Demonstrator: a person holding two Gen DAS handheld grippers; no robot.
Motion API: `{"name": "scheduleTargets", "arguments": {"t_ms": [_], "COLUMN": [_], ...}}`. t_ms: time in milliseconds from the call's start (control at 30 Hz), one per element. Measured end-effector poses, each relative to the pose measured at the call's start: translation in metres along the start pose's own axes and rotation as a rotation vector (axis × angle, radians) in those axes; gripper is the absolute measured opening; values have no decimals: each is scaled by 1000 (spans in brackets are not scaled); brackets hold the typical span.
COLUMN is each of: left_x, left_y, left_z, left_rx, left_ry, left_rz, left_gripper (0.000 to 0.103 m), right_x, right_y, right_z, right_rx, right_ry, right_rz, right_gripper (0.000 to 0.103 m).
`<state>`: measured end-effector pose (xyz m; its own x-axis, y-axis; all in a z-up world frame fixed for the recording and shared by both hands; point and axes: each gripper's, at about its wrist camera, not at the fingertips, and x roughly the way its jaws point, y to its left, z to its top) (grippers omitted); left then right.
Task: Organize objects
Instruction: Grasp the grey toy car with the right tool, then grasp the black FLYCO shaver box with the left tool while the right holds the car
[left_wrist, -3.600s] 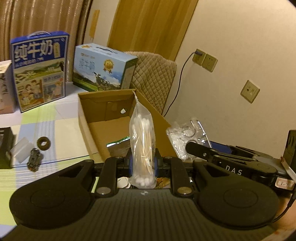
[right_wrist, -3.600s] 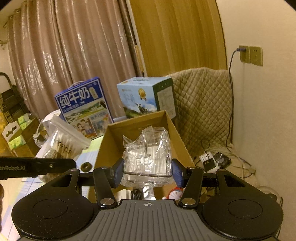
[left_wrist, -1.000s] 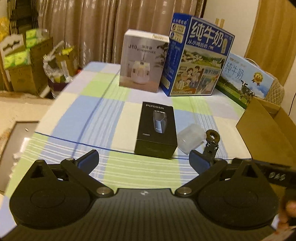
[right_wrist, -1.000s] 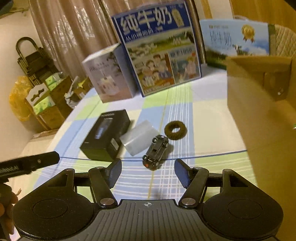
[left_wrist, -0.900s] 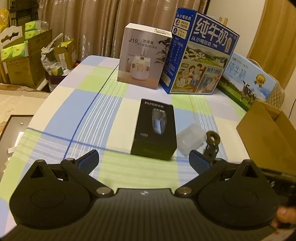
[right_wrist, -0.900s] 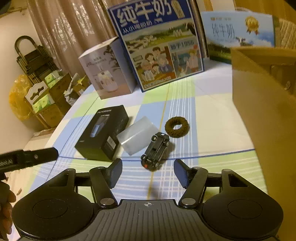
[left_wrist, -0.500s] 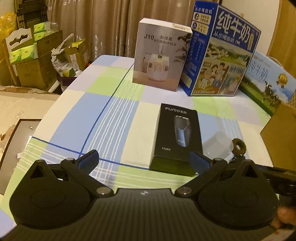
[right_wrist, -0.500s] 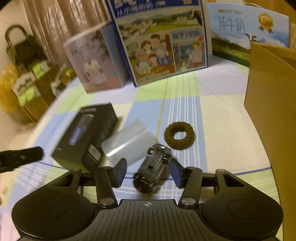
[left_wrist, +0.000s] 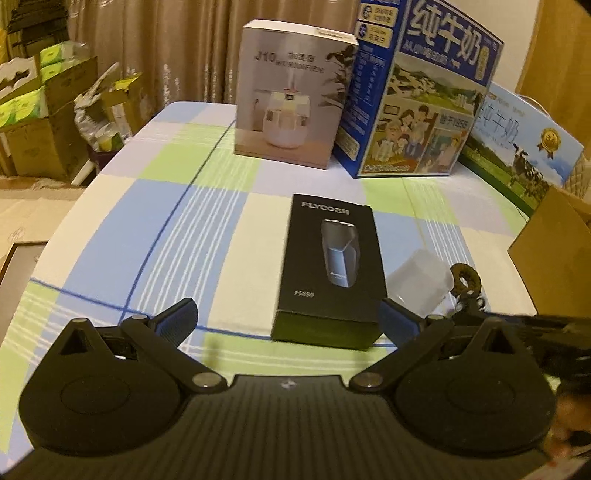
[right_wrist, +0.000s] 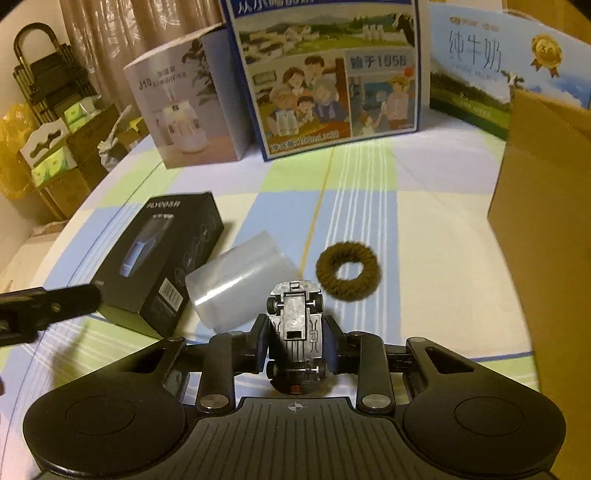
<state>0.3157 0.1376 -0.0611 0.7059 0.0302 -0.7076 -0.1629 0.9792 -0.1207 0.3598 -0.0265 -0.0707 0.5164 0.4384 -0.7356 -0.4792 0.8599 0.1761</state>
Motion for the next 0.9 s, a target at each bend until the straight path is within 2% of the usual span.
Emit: {"name": "scheduleTargets", "arguments": {"t_ms": [267, 367, 567, 600, 800, 900], "left_x": [22, 32, 45, 45, 21, 0], "left_y": [-20, -27, -33, -32, -27, -31], "left_z": [4, 5, 2, 1, -11, -27], "left_rx": [101, 121, 148, 148, 133, 172], "left_ry": [-5, 4, 41, 52, 102, 138], "left_rz": [-53, -46, -2, -2, -11, -5], "left_gripper": [102, 101, 79, 76, 76, 76], "right_x": [-4, -5, -4, -4, -20, -29], "right_y": [-8, -6, -9, -10, -7, -3], "right_z": [3, 4, 4, 4, 3, -3], "right_rx": [23, 17, 24, 30, 39, 36], "right_ry": [2, -4, 2, 3, -3, 25], "right_rz": [1, 5, 7, 10, 36, 58], "right_gripper": [27, 27, 27, 27, 27, 27]}}
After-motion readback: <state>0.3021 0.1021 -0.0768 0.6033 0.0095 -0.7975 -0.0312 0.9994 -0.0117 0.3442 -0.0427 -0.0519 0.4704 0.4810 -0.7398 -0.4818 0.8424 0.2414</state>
